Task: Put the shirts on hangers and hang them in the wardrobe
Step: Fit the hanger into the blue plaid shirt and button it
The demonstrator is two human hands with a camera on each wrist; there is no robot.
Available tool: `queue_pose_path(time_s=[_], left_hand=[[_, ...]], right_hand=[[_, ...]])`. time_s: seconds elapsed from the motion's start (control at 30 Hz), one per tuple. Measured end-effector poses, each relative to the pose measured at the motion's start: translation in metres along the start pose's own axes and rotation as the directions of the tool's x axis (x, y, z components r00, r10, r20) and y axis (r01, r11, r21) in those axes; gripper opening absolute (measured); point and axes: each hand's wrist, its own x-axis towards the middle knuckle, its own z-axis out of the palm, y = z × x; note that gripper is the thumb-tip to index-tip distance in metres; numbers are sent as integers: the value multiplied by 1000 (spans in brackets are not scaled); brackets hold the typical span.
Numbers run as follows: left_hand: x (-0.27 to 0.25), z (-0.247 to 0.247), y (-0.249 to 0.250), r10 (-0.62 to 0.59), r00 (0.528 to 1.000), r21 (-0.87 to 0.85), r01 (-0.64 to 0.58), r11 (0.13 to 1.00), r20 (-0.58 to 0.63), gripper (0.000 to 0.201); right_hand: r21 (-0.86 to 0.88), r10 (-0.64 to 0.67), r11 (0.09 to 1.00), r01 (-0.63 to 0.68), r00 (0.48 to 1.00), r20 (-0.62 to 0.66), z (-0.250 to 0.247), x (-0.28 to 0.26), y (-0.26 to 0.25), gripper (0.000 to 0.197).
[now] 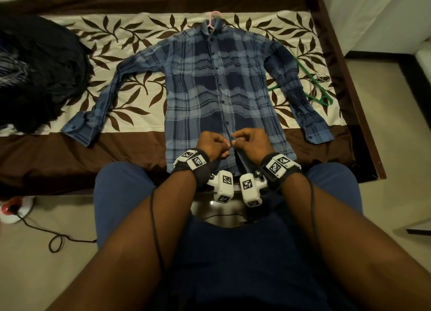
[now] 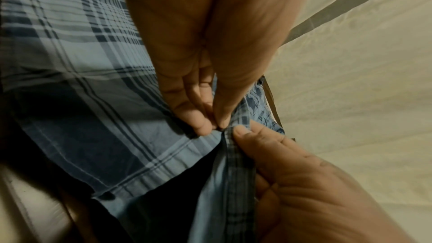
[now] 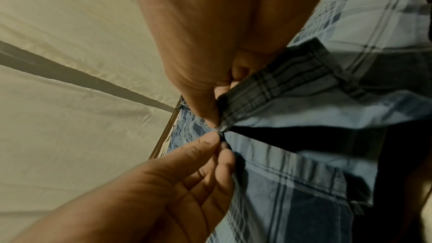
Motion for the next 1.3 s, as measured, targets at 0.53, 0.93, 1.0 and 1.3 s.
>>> queue_pose_path(time_s=[0.53,0.93,1.0,1.3], left_hand=[[-8,3,13,-58,998,-96,61,994,28,20],[-6,0,18,-106,994,-55,107,993,17,22],[-5,-1,21,-112,993,-4,112,994,39,22],[-3,-6,35,-219,974,-11,220,975,52,12]], right_hand=[[-21,-7,1000,6,999,-44,-3,-9,-2,23],[-104,-64,993,61,998,-20,-5,-15,-11,22],[-113,-77,991,75,997,-17,-5,-15,-10,22],[-313,-197,935,167,978,-66,1,-11,-3,19]])
